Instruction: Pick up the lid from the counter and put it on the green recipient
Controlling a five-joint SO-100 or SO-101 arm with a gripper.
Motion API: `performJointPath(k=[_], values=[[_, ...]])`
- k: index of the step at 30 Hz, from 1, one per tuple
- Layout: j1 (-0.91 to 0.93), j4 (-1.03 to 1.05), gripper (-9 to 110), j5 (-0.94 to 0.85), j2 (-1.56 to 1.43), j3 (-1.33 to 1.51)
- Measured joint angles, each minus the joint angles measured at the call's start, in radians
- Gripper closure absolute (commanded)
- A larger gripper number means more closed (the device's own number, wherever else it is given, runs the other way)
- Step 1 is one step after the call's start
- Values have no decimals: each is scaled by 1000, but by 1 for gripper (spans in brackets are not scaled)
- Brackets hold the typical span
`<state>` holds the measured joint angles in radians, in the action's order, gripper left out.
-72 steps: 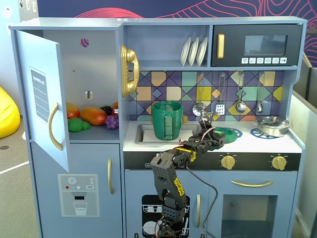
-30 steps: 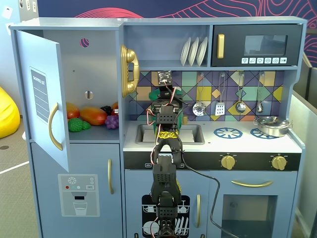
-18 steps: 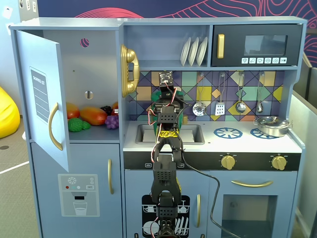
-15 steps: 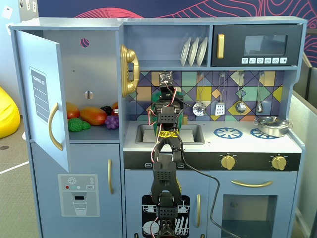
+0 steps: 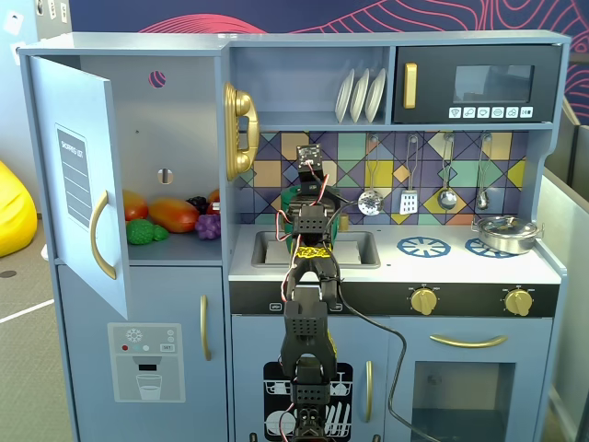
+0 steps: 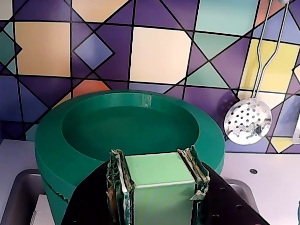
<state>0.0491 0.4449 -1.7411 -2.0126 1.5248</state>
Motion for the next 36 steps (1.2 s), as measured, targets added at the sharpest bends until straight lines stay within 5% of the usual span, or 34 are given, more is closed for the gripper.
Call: performJointPath(k=[4, 10, 19, 31, 36], values=[[2, -17, 65, 31, -6, 8], [-5, -20, 63, 9, -64, 9], [-9, 305, 68, -37, -489, 132], [26, 546, 101, 37, -1103, 1060], [6, 589, 101, 98, -1135, 1338]])
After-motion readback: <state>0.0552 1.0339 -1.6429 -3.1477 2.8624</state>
